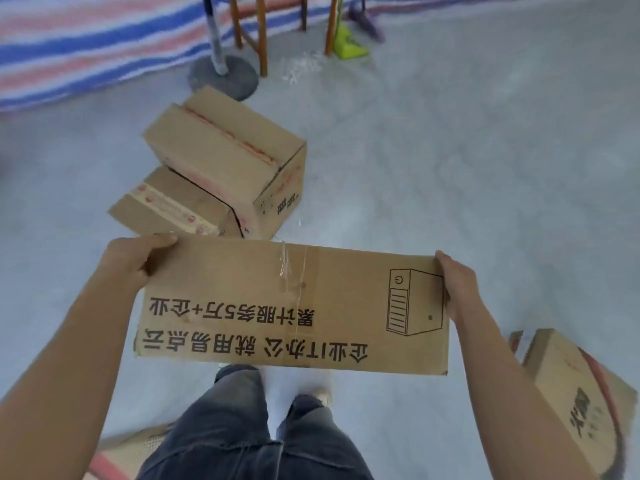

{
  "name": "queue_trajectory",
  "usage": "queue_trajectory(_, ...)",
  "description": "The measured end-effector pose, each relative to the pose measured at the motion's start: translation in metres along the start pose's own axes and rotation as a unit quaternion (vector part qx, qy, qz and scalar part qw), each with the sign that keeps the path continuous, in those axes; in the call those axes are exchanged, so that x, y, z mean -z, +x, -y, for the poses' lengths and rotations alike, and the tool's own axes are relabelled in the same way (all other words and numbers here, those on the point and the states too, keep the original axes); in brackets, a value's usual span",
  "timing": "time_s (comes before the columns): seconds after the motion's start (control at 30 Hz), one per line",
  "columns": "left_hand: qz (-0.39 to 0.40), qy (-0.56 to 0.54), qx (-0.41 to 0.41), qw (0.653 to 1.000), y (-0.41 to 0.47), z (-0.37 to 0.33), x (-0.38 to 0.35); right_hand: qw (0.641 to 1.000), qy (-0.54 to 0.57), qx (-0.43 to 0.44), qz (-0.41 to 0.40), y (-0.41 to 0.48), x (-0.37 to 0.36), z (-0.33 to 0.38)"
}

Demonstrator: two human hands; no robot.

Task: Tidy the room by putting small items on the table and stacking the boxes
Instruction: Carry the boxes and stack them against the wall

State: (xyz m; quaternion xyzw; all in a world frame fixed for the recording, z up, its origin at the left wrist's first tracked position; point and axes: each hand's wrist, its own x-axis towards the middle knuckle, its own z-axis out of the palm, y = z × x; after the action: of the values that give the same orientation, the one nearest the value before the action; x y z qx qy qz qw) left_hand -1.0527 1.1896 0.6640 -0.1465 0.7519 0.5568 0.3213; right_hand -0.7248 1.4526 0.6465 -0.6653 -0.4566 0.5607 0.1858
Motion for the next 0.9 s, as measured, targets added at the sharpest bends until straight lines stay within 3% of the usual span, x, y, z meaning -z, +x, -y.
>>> queue_trajectory(0.17, -0.047, -0.015, -0.094, 0.994, -0.004, -0.084, 0.077, 0.993, -0.030, 0.075, 0.084, -0.021, -0.099, 0.106)
queue_trajectory(0.3, -0.169, -0.035, -0.163, 0.971, -0.002, -0.138, 0.139, 0.980, -0.040, 0.157, 0.119, -0.055, -0.191, 0.179)
queue_trajectory(0.53, -0.374, -0.192, -0.281, 0.863, 0.000, -0.213, 0.233, 0.940, 0.034, 0.270, 0.204, -0.116, -0.340, 0.277)
queue_trajectory(0.67, -0.448, -0.204, -0.291, 0.820, 0.013, -0.253, 0.265, 0.929, 0.083, 0.272, 0.235, -0.133, -0.405, 0.315)
queue_trajectory(0.9, -0.544, -0.196, -0.259, 0.774, 0.053, -0.280, 0.322, 0.896, 0.047, 0.314, 0.312, -0.150, -0.533, 0.367)
